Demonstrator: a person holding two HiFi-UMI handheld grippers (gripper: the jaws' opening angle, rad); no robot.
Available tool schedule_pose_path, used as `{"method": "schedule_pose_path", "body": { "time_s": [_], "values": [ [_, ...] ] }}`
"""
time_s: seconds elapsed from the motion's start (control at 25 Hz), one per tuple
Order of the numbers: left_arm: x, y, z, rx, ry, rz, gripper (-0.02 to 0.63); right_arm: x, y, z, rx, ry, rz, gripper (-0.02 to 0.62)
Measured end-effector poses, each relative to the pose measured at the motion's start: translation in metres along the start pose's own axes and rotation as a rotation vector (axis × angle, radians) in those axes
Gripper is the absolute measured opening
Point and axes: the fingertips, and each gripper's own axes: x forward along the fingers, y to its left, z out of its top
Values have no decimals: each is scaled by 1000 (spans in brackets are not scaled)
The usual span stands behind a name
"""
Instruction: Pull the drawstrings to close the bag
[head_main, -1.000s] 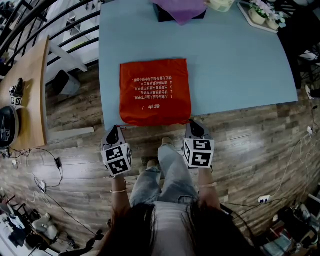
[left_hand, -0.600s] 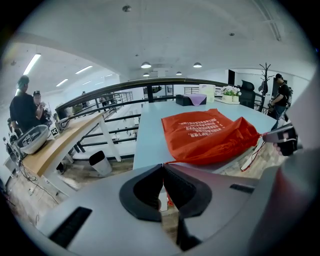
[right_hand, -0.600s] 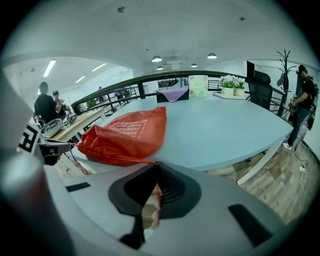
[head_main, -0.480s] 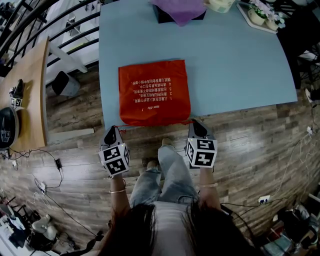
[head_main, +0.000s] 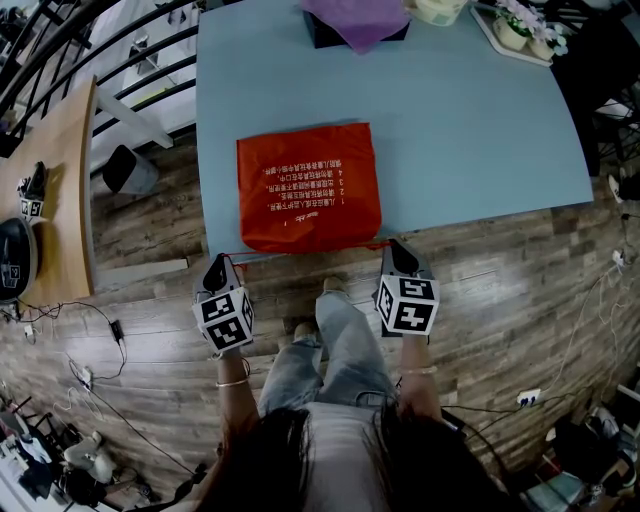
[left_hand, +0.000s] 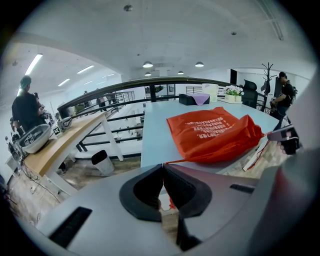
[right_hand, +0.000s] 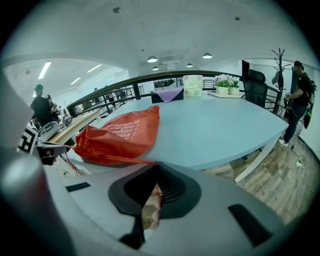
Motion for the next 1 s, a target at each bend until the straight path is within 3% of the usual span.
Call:
{"method": "schedule_pose_path", "body": {
  "time_s": [0.8,1.0],
  "values": [
    [2,21,0,-29,7,13,20,0,-11,3,22,2,-32,29],
    [2,19,-2,-36,14,-24,20,-1,-7,1,30,10,-30,29]
  ]
}}
